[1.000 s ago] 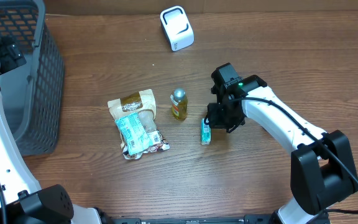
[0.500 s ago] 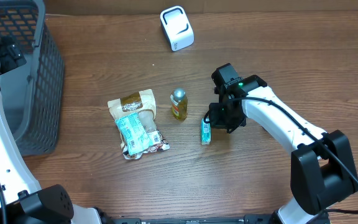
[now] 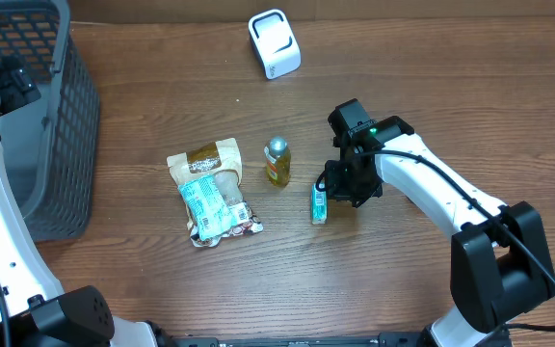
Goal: Scan the item barcode
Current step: 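Lower the right gripper onto the Kleenex pack and close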
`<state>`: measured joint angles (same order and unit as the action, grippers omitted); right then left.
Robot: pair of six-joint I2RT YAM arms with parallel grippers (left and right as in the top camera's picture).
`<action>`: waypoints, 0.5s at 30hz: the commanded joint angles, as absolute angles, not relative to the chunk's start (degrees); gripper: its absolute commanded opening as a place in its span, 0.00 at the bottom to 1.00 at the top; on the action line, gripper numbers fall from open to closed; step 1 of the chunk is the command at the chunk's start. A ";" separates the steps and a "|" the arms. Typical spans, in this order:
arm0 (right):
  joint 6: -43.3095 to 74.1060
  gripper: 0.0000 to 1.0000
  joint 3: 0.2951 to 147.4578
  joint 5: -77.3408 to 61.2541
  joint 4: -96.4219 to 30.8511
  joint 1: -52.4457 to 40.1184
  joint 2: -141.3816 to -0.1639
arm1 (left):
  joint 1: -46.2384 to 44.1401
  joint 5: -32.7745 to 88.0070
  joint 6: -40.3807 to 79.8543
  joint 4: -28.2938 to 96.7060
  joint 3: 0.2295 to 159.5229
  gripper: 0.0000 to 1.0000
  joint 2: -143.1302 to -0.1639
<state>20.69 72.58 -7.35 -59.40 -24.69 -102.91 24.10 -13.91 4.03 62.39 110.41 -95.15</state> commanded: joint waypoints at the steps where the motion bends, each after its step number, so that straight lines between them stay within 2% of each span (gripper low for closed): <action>1: 20.86 0.04 72.31 -7.81 -59.24 -24.75 -101.97 | 23.99 -13.50 2.94 62.37 111.24 1.00 -95.13; 15: 20.86 0.04 72.29 -7.84 -60.45 -24.80 -101.97 | 23.97 -13.50 2.94 62.37 111.24 1.00 -95.13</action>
<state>20.78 72.58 -7.49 -60.07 -24.71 -102.91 24.10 -13.91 4.03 62.39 110.41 -95.15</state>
